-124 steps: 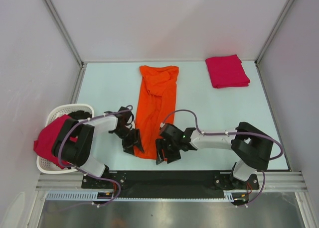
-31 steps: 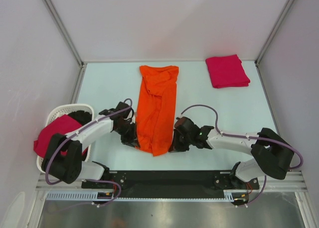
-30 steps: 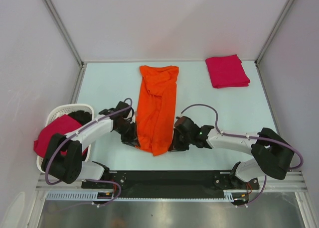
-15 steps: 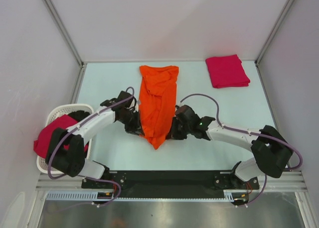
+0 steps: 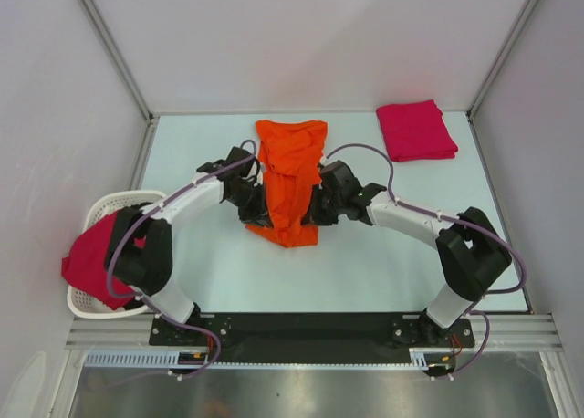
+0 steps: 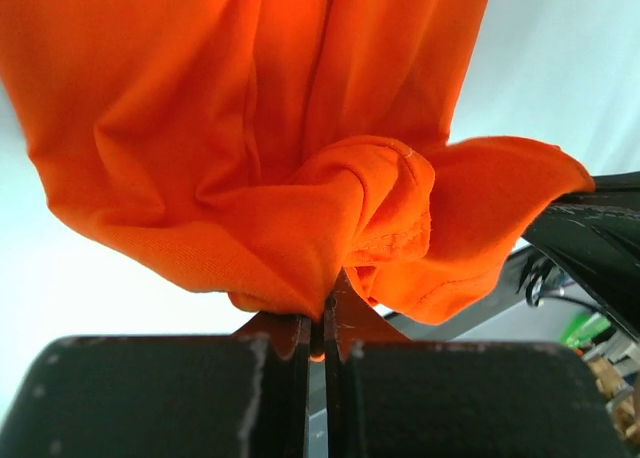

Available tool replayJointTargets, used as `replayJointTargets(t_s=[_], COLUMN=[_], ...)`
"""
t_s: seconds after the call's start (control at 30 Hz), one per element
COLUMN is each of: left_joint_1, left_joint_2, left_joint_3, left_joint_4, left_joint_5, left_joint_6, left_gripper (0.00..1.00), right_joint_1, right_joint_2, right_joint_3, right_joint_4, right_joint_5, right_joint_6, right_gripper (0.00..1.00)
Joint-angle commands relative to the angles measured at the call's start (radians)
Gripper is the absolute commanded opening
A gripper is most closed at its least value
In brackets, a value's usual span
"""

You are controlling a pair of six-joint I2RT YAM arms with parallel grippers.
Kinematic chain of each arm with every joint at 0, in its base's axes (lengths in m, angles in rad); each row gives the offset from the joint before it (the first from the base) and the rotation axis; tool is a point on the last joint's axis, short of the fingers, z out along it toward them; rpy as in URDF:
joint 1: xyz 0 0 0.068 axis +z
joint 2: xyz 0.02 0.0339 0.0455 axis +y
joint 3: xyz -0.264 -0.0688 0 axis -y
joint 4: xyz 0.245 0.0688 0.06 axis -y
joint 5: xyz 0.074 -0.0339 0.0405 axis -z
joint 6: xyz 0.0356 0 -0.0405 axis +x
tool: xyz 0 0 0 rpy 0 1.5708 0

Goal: Fold and stack the t-shirts
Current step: Fold the folded rectangular tshirt in 1/3 of the way

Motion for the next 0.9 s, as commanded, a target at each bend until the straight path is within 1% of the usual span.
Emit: replayJointTargets(t_s=[0.0, 0.2, 0.53, 0.7, 0.87], left_joint_1=[0.024, 0.081, 0.119, 0.133, 0.142], left_joint_2=[0.036, 0.094, 0.252, 0.307, 0.338], left_joint_3=[0.103, 0.174, 0.263, 0.352, 0.442], left_joint_4=[-0.001, -0.038, -0.046, -0.06, -0.098], left_joint_5=[-0.05, -0.075, -0.083, -0.063, -0.063], left_joint_6=[0.018, 0.027, 0.061, 0.078, 0.09], left_gripper=[0.0, 0.0, 0.0, 0.0, 0.0], right_joint_1=[-0.046, -0.097, -0.126, -0.14, -0.158], right_joint_2=[0.031, 0.064, 0.205, 0.267, 0.272], right_joint_3=[0.094, 0.13, 0.232, 0.295, 0.321], right_joint_4=[-0.032, -0.047, -0.061, -0.074, -0.084], right_joint_5=[-0.033, -0.056, -0.085, -0.085, -0.085], right_joint_6=[-0.079, -0.114, -0.145, -0.154, -0.165], right_gripper=[0.0, 0.0, 0.0, 0.0, 0.0])
